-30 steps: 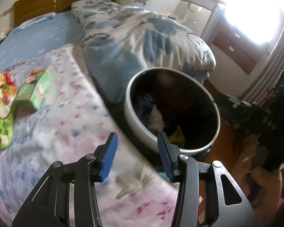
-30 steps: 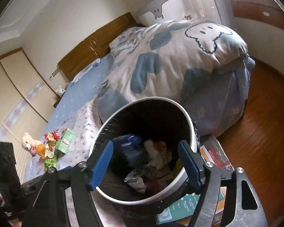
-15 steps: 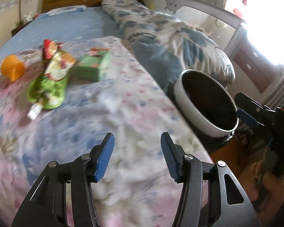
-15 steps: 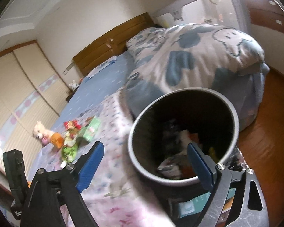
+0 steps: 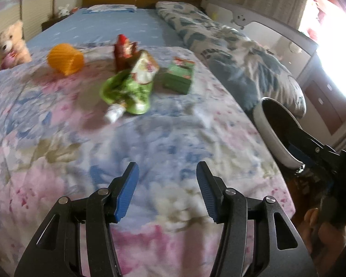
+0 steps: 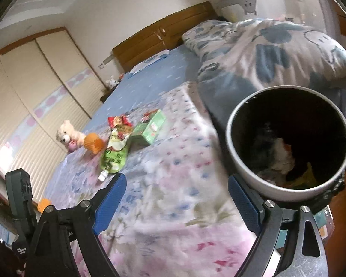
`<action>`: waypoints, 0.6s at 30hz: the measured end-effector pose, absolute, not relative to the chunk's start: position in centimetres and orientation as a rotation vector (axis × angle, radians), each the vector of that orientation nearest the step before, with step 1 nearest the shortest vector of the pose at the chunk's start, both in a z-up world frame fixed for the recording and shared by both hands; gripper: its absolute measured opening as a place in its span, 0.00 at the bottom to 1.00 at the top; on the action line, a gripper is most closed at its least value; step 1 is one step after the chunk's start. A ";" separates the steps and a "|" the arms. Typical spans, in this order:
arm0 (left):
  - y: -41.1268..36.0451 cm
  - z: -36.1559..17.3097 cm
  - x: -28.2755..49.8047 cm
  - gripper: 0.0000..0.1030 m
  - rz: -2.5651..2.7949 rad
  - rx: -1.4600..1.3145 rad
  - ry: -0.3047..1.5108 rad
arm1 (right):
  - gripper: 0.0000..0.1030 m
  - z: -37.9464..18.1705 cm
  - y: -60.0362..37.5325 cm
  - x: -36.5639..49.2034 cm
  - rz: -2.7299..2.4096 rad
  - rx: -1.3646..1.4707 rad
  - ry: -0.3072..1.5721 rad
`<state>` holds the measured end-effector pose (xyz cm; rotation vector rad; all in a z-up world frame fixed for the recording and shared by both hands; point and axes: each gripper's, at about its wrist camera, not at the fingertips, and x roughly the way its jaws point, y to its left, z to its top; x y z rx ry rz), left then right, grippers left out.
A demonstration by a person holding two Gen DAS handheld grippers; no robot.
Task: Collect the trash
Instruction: 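Move both open tools back over the remaining trash on the bed, then grasp the green pouch with the left tool while the right grasps the green milk carton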
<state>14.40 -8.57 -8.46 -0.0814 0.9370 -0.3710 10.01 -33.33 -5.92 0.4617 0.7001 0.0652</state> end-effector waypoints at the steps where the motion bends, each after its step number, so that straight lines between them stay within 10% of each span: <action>1: -8.2 -8.6 14.5 0.51 -0.361 -0.086 0.939 | 0.88 -6.0 -32.9 10.2 0.074 0.458 0.704; 18: -4.1 -8.7 18.8 0.57 -0.259 -0.111 0.942 | 0.88 -7.2 -29.7 14.6 0.115 0.432 0.752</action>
